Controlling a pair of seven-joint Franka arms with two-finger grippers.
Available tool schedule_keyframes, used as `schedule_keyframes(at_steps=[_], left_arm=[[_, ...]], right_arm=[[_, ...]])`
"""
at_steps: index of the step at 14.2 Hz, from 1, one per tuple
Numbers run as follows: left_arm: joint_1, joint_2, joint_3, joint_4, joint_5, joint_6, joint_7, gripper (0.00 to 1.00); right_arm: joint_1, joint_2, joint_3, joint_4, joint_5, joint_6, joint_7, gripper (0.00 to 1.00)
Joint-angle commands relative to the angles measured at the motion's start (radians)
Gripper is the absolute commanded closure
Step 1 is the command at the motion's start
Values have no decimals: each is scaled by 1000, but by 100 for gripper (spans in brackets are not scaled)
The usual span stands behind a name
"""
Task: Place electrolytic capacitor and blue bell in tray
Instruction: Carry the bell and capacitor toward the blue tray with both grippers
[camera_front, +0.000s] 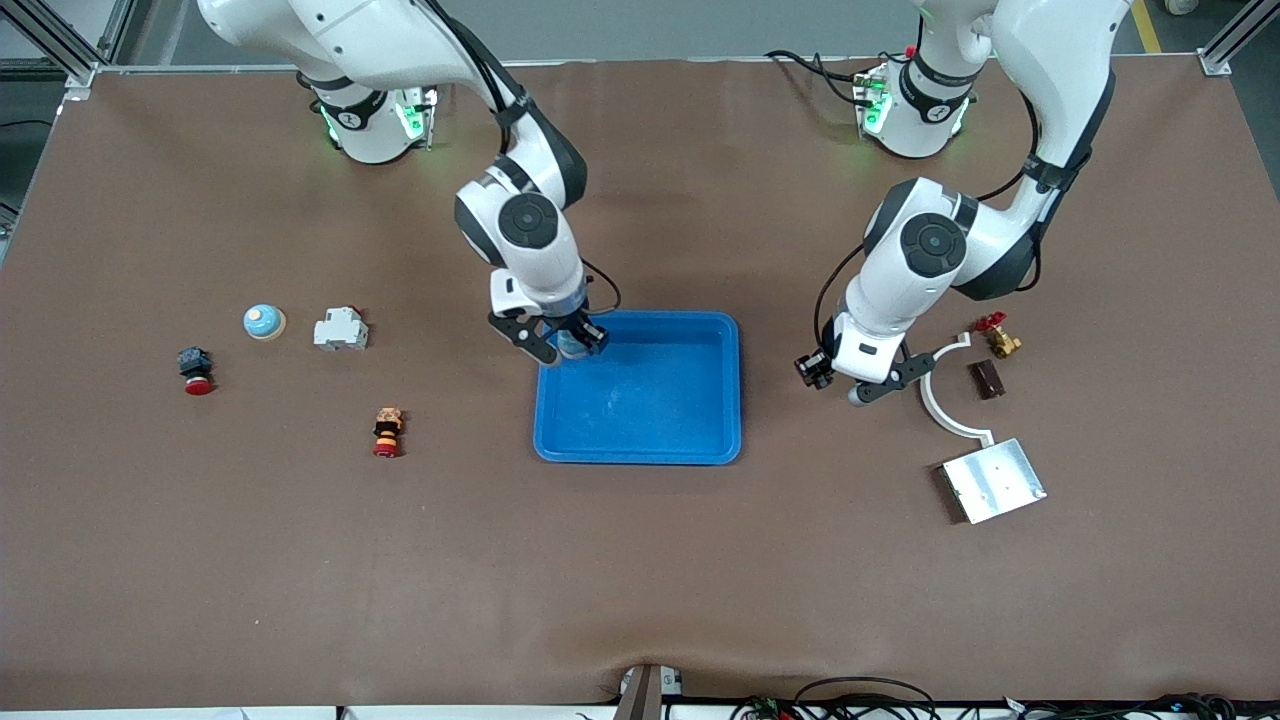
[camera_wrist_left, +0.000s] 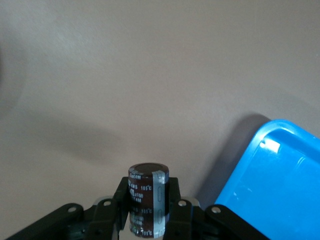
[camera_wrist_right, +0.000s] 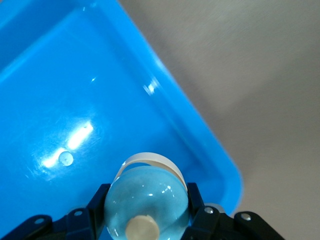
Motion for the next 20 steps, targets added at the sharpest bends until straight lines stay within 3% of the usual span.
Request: schedule_keyframes(at_steps=[1, 17, 18, 19, 20], left_arm=[[-11, 20, 1, 30, 13, -17, -25, 100], [-8, 37, 1, 47, 18, -37, -36, 100], [-8, 37, 1, 47, 18, -38, -36, 100], [-8, 39, 1, 46, 18, -38, -36, 100], [-8, 40, 1, 46, 18, -38, -36, 100]], right_arm=[[31, 78, -15, 83, -28, -11, 54, 100], [42, 142, -37, 128, -74, -7, 98, 100], [35, 142, -37, 132, -75, -5, 121, 32], [32, 144, -37, 134, -75, -2, 130, 0], [33, 144, -37, 134, -75, -4, 132, 0]])
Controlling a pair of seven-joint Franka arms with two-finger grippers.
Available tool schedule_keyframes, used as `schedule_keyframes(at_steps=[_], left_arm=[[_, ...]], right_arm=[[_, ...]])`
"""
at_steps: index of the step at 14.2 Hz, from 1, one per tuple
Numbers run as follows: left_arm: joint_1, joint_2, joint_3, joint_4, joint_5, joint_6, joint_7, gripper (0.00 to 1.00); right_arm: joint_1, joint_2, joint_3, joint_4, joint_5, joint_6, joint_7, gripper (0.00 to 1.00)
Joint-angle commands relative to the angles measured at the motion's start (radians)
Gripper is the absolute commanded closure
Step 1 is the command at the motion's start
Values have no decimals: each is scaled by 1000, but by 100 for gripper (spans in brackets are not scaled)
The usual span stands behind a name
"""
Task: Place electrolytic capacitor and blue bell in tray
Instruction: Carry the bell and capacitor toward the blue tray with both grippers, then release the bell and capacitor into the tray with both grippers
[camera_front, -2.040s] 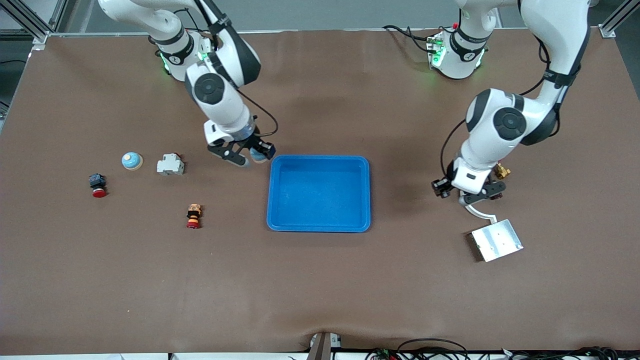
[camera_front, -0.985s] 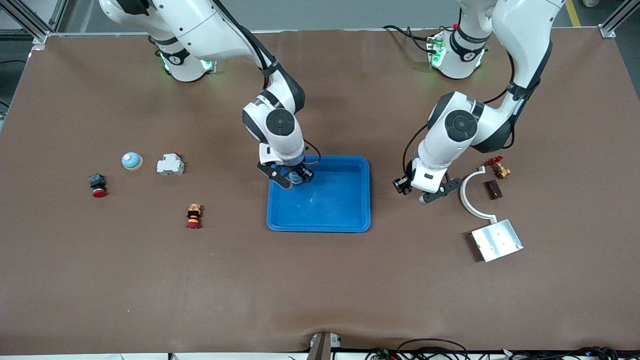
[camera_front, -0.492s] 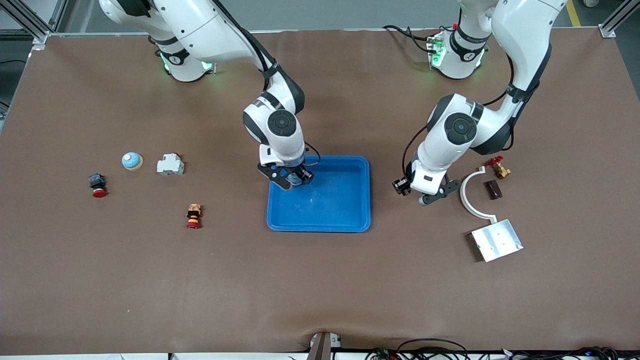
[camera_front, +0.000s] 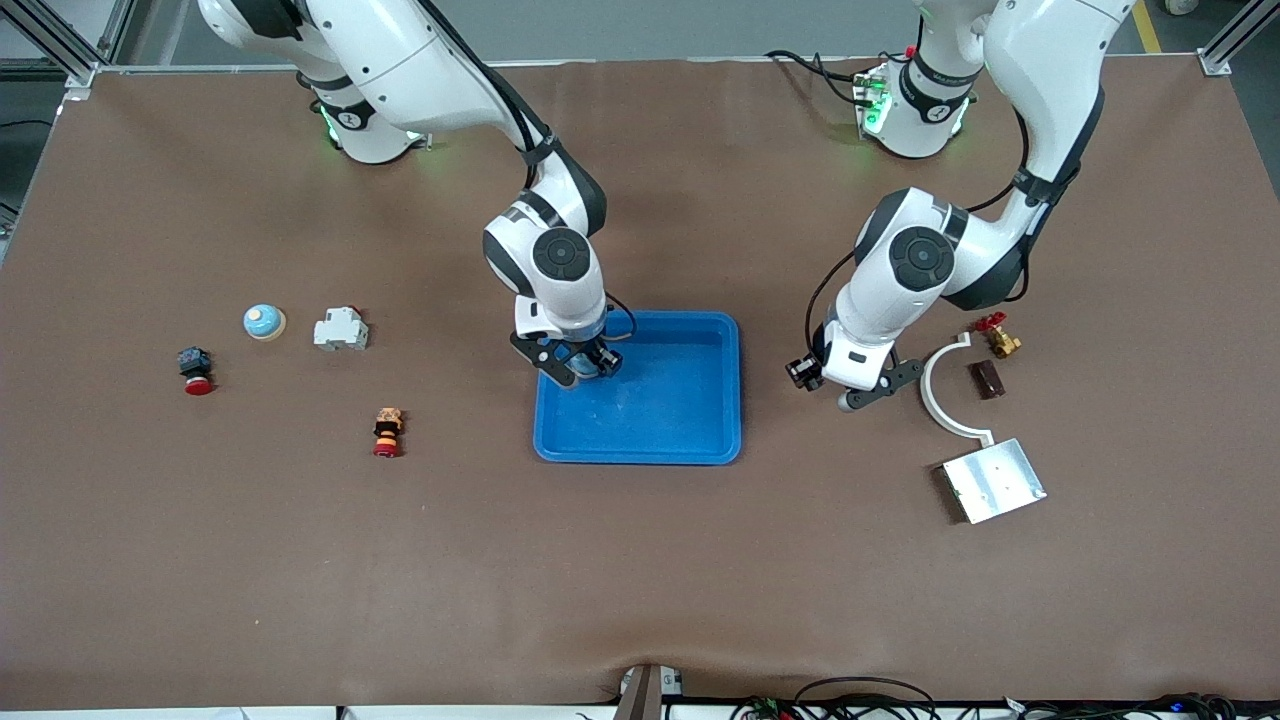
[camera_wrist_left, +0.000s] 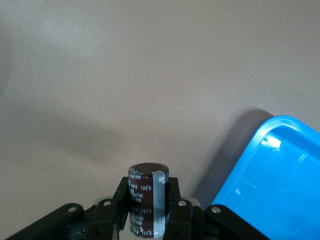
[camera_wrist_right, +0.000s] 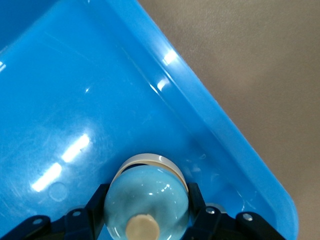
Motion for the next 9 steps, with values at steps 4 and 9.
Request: schedule_keyframes(at_steps=[4, 9], left_arm=[[-28, 12, -3, 43, 16, -19, -94, 100], [-166, 123, -1, 172, 11, -19, -314, 100]], right_arm=[[0, 7, -4, 49, -23, -35, 28, 0], [-51, -125, -4, 55, -21, -193, -153, 0]])
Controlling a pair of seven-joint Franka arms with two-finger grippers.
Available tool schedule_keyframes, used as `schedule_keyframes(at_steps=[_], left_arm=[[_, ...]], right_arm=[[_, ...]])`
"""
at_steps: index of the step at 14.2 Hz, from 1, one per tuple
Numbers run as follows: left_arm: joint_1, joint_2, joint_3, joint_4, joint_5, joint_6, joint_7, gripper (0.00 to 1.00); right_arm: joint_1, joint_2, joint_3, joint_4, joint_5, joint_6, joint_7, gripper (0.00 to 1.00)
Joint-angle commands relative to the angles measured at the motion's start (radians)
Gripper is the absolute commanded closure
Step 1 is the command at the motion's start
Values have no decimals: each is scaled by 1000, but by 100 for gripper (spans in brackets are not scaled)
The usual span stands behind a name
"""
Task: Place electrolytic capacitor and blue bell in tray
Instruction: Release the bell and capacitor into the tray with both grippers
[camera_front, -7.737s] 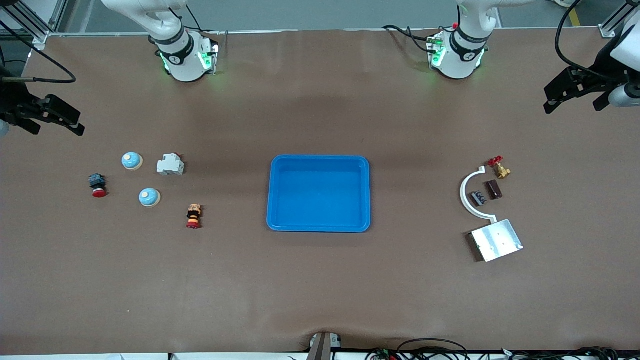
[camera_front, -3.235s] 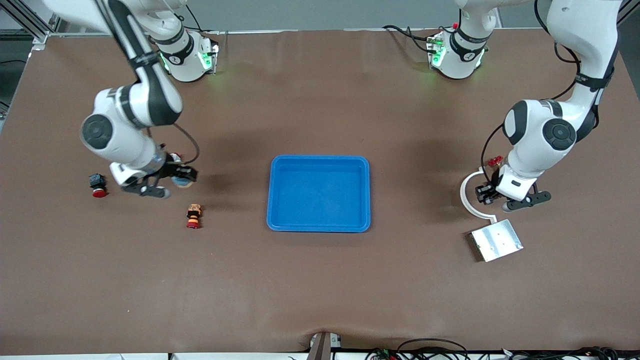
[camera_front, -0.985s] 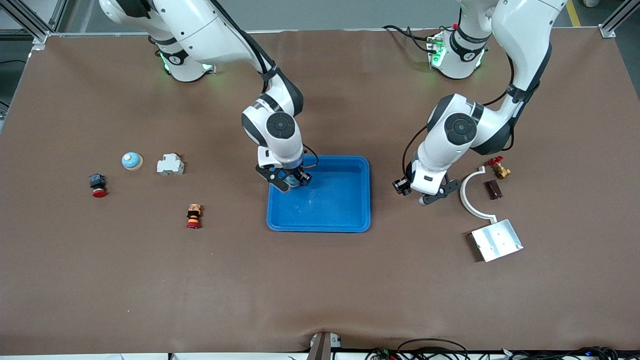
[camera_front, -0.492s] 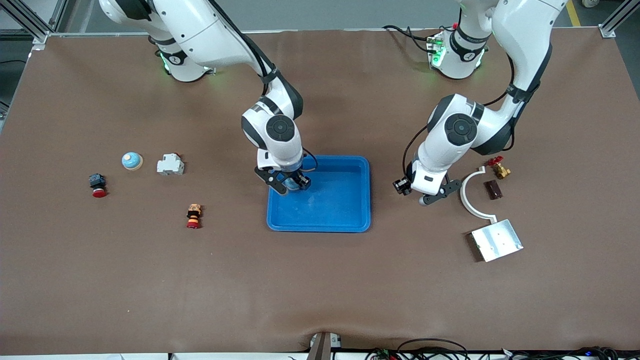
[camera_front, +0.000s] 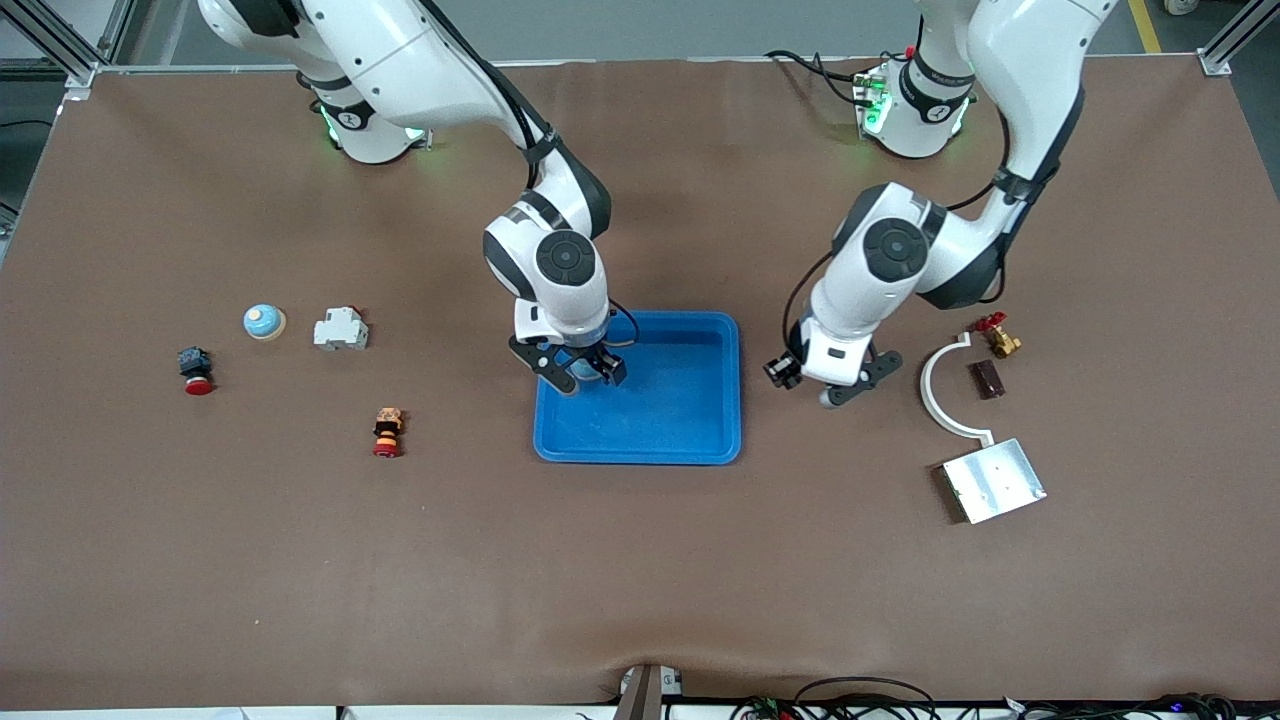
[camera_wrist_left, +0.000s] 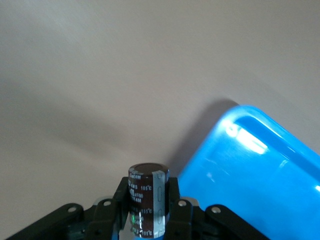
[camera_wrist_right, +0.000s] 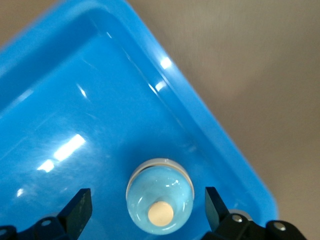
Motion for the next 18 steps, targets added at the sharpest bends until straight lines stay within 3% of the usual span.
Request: schedule_keyframes(at_steps=[1, 3, 8, 9, 10, 12, 18], left_arm=[[-105, 114, 5, 126, 14, -18, -152, 100], [-144, 148, 10, 155, 18, -18, -226, 100], [-184, 179, 10, 115, 18, -23, -313, 100], [-189, 188, 11, 115, 19, -23, -324, 94], [-189, 193, 11, 111, 19, -23, -324, 76], [-184, 188, 11, 117, 19, -73, -335, 0], [-112, 52, 22, 173, 36, -220, -326, 0]], right_arm=[[-59, -121, 7, -55, -18, -40, -90, 0], [-120, -196, 7, -121, -18, -43, -215, 0], [-269, -408, 9, -365, -18, -31, -583, 0], [-306, -450, 9, -411, -17, -24, -651, 0], [-343, -492, 9, -466, -17, -4, -718, 0], [-401, -560, 9, -554, -15, 16, -835, 0], [-653, -629, 9, -779, -14, 240, -1277, 0]])
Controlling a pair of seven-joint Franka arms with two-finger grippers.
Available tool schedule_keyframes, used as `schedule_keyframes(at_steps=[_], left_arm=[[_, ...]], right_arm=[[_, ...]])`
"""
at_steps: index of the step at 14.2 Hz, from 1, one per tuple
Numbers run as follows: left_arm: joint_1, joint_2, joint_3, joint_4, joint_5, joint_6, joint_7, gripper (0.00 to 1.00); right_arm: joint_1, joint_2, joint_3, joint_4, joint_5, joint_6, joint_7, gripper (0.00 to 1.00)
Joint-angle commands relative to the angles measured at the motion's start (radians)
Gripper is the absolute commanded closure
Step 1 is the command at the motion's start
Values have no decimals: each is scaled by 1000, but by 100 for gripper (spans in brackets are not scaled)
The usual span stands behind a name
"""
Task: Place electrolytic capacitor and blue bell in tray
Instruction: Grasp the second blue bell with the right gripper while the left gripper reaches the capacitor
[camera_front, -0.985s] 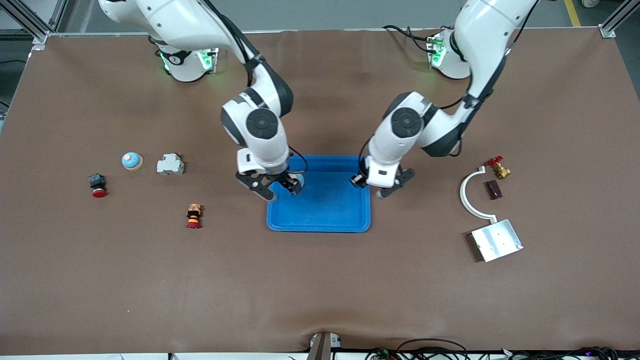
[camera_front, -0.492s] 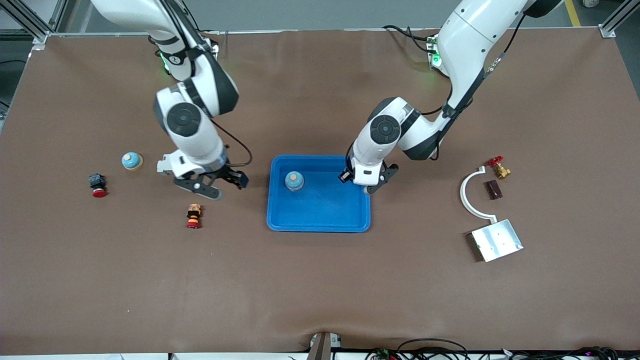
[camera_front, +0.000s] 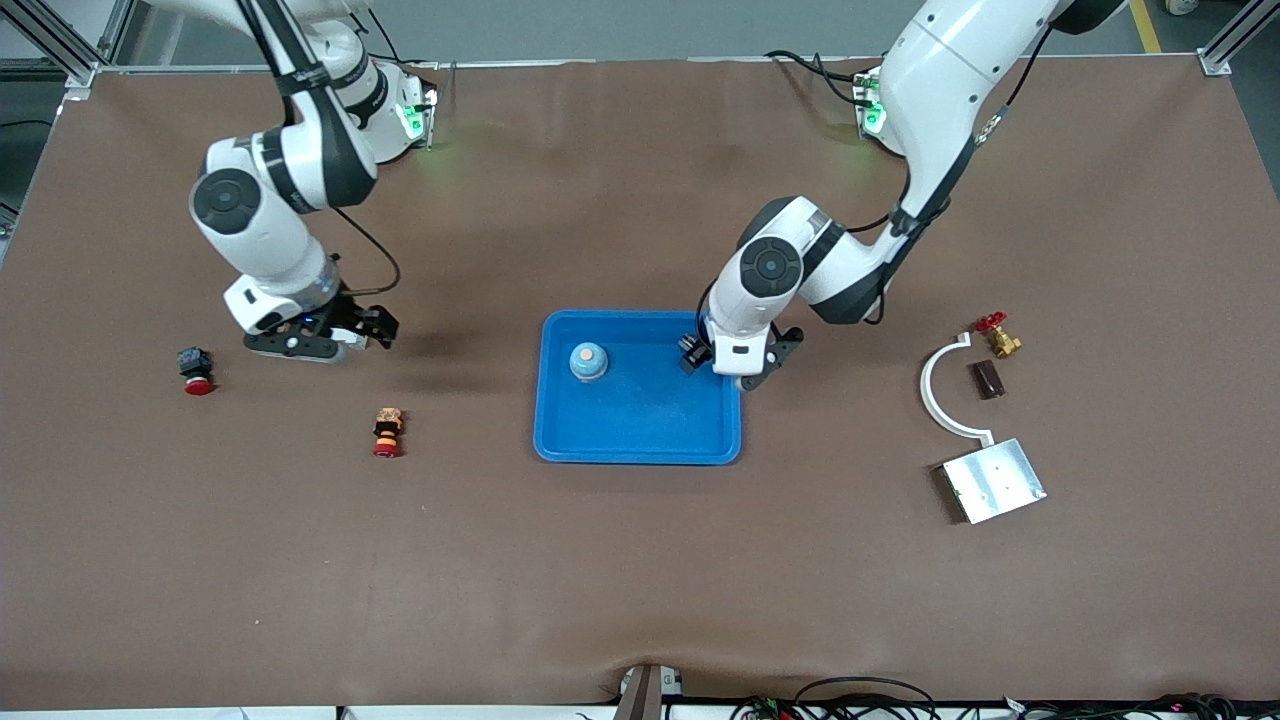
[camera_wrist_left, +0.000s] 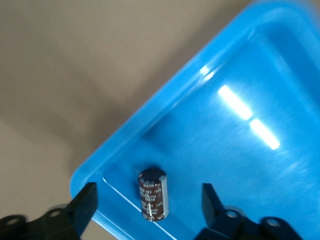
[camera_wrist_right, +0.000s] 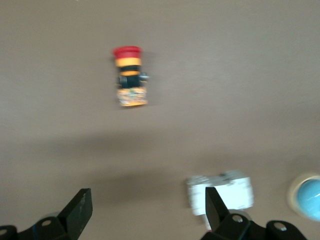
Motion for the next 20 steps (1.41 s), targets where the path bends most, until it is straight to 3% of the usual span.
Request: schedule_keyframes(at_steps=[1, 6, 10, 16, 20], left_arm=[[75, -114, 3, 22, 67, -101, -2, 0], [216, -189, 2, 13, 91, -169, 243, 0], [349, -204, 4, -16, 103, -196, 489, 0], [462, -214, 6, -71, 129, -201, 664, 0], [514, -221, 3, -109, 207, -201, 718, 0]], right_arm=[[-126, -38, 19, -103, -12, 103, -184, 0], [-293, -29, 20, -143, -3, 122, -429, 0], [-353, -13, 20, -171, -2, 123, -503, 0], [-471, 115, 20, -175, 0, 263, -669, 0], [-488, 198, 20, -174, 0, 356, -684, 0]])
